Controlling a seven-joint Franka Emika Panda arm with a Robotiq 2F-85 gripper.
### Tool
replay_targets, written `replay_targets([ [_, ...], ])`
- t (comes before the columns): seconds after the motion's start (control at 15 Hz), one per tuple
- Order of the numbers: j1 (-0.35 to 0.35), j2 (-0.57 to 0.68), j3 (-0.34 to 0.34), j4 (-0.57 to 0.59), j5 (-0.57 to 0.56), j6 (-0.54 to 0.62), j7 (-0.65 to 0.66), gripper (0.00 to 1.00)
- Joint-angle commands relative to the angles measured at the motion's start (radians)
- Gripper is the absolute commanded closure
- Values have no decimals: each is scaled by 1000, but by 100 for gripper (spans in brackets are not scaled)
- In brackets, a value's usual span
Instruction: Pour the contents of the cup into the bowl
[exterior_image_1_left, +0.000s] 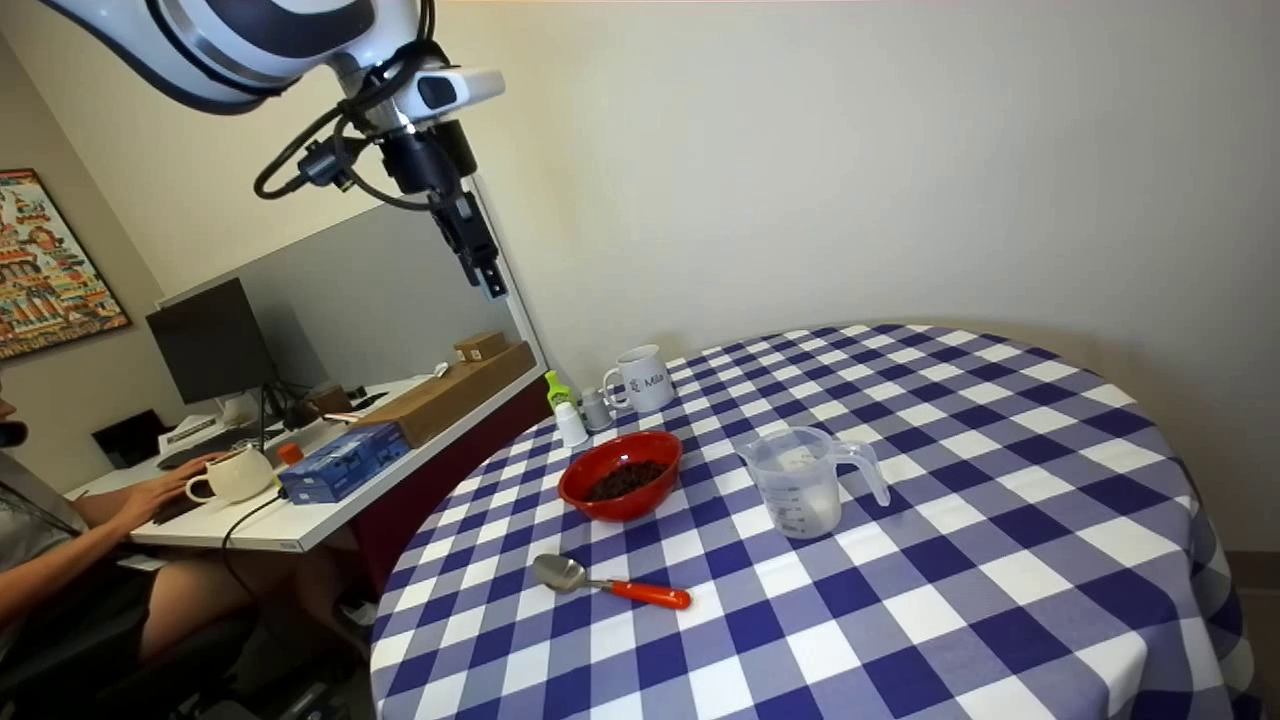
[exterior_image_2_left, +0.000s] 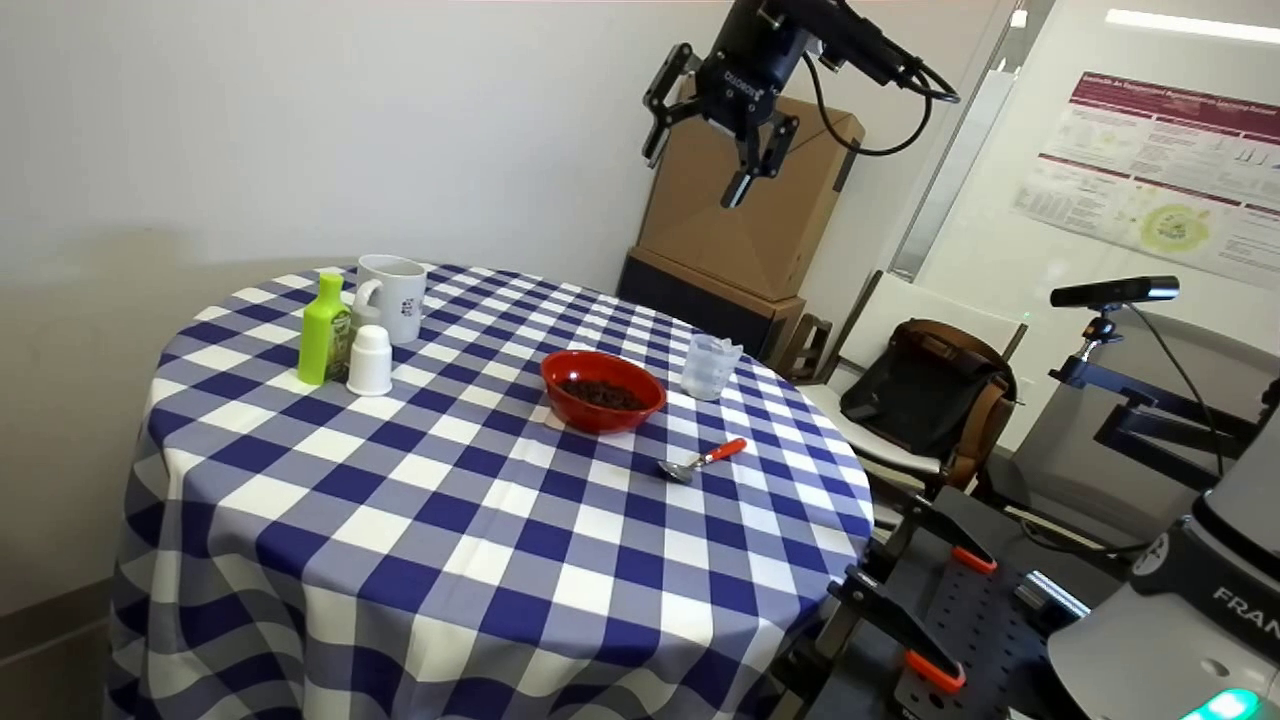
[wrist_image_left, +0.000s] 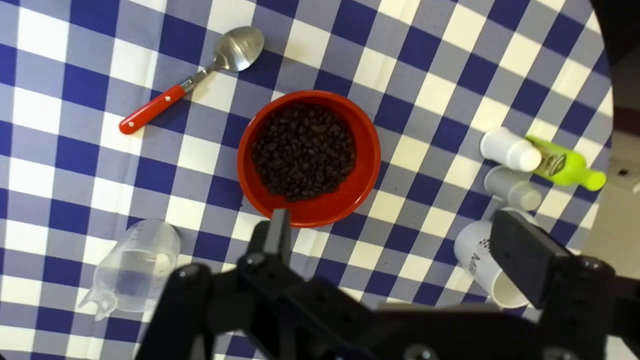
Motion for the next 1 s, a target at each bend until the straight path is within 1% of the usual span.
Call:
replay_targets([
  [0.0,-5,-68,-18,-14,76,-112,-253,0],
  [0.27,-9,-77,-40,-2,79,-241,-477,0],
  [0.53,-21,-61,-52,36,13,-388,-650,0],
  [0.6,-23,-59,-37,10,40,-316,-574,0],
  [0.93,-26,-57,-36,9,39,-322,-582,0],
])
